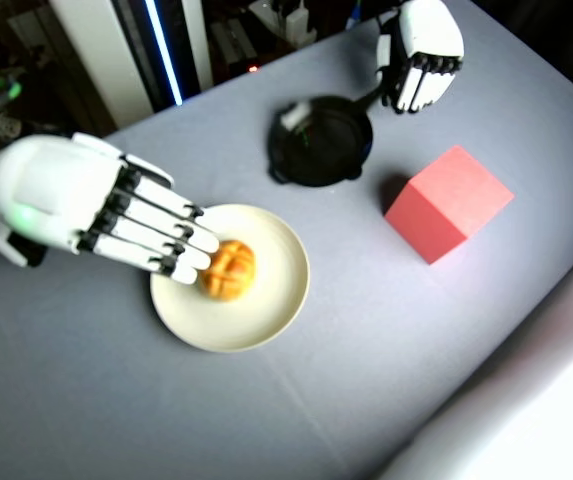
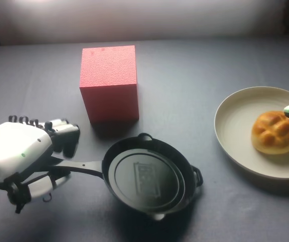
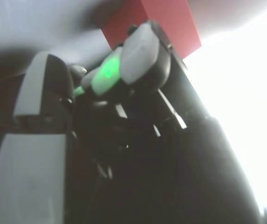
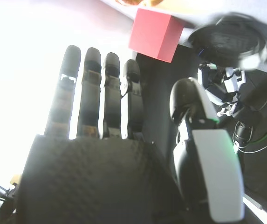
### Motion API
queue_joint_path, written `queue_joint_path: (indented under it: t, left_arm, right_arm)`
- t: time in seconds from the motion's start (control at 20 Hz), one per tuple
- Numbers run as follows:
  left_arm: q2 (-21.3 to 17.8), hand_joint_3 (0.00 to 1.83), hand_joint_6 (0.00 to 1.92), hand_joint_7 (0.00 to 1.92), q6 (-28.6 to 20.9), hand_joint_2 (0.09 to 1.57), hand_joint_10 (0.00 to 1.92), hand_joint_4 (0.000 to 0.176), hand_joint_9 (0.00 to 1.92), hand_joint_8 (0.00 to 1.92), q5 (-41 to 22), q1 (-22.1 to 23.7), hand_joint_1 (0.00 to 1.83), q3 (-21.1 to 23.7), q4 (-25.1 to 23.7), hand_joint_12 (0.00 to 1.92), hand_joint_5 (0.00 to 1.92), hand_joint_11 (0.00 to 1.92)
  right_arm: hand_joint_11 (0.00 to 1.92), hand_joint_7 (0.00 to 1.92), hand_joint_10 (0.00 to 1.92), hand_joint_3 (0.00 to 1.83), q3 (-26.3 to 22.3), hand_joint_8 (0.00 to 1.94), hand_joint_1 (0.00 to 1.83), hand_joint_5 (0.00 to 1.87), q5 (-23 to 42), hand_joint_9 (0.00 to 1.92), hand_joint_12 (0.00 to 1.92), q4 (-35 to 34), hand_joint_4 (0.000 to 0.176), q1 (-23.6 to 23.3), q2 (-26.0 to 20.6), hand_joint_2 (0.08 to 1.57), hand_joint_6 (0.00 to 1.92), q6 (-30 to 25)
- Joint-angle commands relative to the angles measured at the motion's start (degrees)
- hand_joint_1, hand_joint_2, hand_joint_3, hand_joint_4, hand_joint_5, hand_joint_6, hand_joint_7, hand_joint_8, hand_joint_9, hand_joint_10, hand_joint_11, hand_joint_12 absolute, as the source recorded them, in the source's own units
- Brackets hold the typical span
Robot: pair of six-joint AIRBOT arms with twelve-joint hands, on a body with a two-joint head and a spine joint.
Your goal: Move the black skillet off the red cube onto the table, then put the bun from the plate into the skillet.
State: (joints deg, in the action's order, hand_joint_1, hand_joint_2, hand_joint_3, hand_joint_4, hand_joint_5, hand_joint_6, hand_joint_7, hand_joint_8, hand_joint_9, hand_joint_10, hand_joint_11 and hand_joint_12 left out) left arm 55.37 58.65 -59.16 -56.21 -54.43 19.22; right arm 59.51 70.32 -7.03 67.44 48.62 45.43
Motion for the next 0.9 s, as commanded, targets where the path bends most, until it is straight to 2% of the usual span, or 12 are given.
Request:
queue_joint_path:
  t: [0.0, 0.1, 0.2, 0.3, 0.35, 0.45, 0.5, 0.6, 0.65, 0.7, 0.75, 0.85]
  left_arm:
    - [-0.3, 0.0, 1.29, 0.17, 0.0, 1.21, 1.84, 0.05, 0.3, 1.7, -7.1, 0.2, 0.96, 0.2, -1.1, 1.92, 0.06, 0.34]
    - [-1.1, 0.0, 0.84, 0.15, 0.1, 1.15, 1.7, 0.064, 0.22, 1.54, -8.3, -0.2, 0.94, 0.8, -1.1, 1.92, 0.12, 0.08]
    - [-1.9, 0.0, 0.37, 0.18, 0.1, 1.11, 1.39, 0.074, 0.24, 1.2, -10.0, -0.7, 0.93, 1.6, -1.1, 1.64, 0.24, 0.02]
    - [-3.1, 0.0, 0.13, 0.29, 1.0, 1.05, 0.88, 0.062, 0.39, 0.83, -12.4, -1.2, 0.87, 2.7, -0.9, 1.22, 0.29, 0.03]
    - [-3.9, 0.0, 0.06, 0.37, 1.5, 1.02, 0.63, 0.062, 0.49, 0.62, -13.6, -1.5, 0.87, 3.4, -0.9, 1.12, 0.3, 0.01]
    - [-5.3, 0.0, 0.0, 0.46, 1.5, 0.95, 0.24, 0.096, 0.52, 0.18, -16.4, -1.9, 0.86, 4.5, -1.4, 1.16, 0.2, 0.0]
    - [-5.9, 0.0, 0.0, 0.44, 1.5, 0.92, 0.12, 0.1, 0.53, 0.06, -17.9, -2.1, 0.83, 5.1, -2.0, 1.15, 0.16, 0.02]
    - [-7.6, 0.0, 0.0, 0.38, 1.7, 0.88, 0.02, 0.101, 0.5, 0.0, -22.2, -2.8, 0.72, 6.6, -2.9, 1.13, 0.07, 0.0]
    - [-8.2, 0.0, 0.0, 0.35, 1.7, 0.86, 0.01, 0.075, 0.46, 0.0, -23.7, -3.1, 0.68, 7.0, -3.0, 1.07, 0.07, 0.0]
    - [-8.9, 0.0, 0.01, 0.32, 1.7, 0.86, 0.0, 0.075, 0.43, 0.0, -25.5, -3.6, 0.69, 7.5, -3.2, 1.02, 0.11, 0.0]
    - [-9.5, 0.01, 0.0, 0.23, 1.7, 0.89, 0.0, 0.164, 0.32, 0.0, -27.7, -4.2, 0.55, 8.2, -3.6, 0.83, 0.03, 0.0]
    - [-9.9, 0.01, 0.01, 0.23, 1.7, 0.89, 0.0, 0.148, 0.3, 0.0, -28.9, -4.5, 0.65, 8.6, -4.1, 0.81, 0.03, 0.0]
  right_arm:
    - [0.13, 0.42, 0.0, 0.0, 0.2, 0.0, 0.5, 0.45, 6.8, 0.38, 0.62, -1.0, 0.0, -0.3, -0.1, 1.35, 0.0, -0.3]
    - [0.15, 0.42, 0.0, 0.0, 0.2, 0.0, 0.48, 0.44, 6.8, 0.38, 0.57, -1.0, 0.0, -0.3, -0.1, 1.35, 0.0, -0.4]
    - [0.17, 0.42, 0.01, 0.0, 0.3, 0.0, 0.49, 0.45, 6.8, 0.4, 0.58, -1.0, 0.0, -0.5, -0.1, 1.34, 0.0, -0.4]
    - [0.17, 0.41, 0.0, 0.0, 0.3, 0.0, 0.51, 0.44, 6.8, 0.39, 0.58, -1.0, 0.003, -1.1, -0.1, 1.33, 0.0, -0.3]
    - [0.16, 0.4, 0.0, 0.0, 0.4, 0.0, 0.54, 0.44, 6.8, 0.39, 0.61, -1.0, 0.014, -1.5, 0.1, 1.3, 0.0, -0.2]
    - [0.15, 0.44, 0.0, 0.0, 1.3, 0.0, 0.7, 0.47, 6.4, 0.43, 0.71, -1.0, 0.0, -2.4, 0.7, 1.21, 0.0, -0.2]
    - [0.14, 0.45, 0.0, 0.0, 1.9, 0.0, 0.75, 0.47, 5.0, 0.43, 0.73, -0.9, 0.005, -3.6, 1.1, 1.17, 0.0, -0.2]
    - [0.13, 0.43, 0.0, 0.0, 4.0, 0.0, 0.82, 0.45, 0.1, 0.42, 0.84, 0.6, 0.033, -7.1, 2.6, 1.13, 0.0, -0.6]
    - [0.18, 0.46, 0.02, 0.0, 4.9, 0.01, 0.87, 0.46, -1.8, 0.46, 0.88, 1.3, 0.042, -8.3, 3.1, 1.11, 0.0, -0.8]
    - [0.18, 0.46, 0.02, 0.0, 5.8, 0.01, 0.92, 0.46, -4.1, 0.46, 0.89, 2.0, 0.034, -9.9, 3.9, 1.09, 0.0, -0.8]
    - [0.2, 0.48, 0.0, 0.0, 7.4, 0.0, 1.01, 0.47, -7.6, 0.46, 0.73, 2.9, 0.052, -11.8, 4.9, 1.04, 0.0, -0.8]
    - [0.23, 0.5, 0.0, 0.0, 9.4, 0.0, 1.0, 0.48, -12.1, 0.49, 0.69, 3.6, 0.064, -13.9, 6.3, 1.02, 0.0, -0.8]
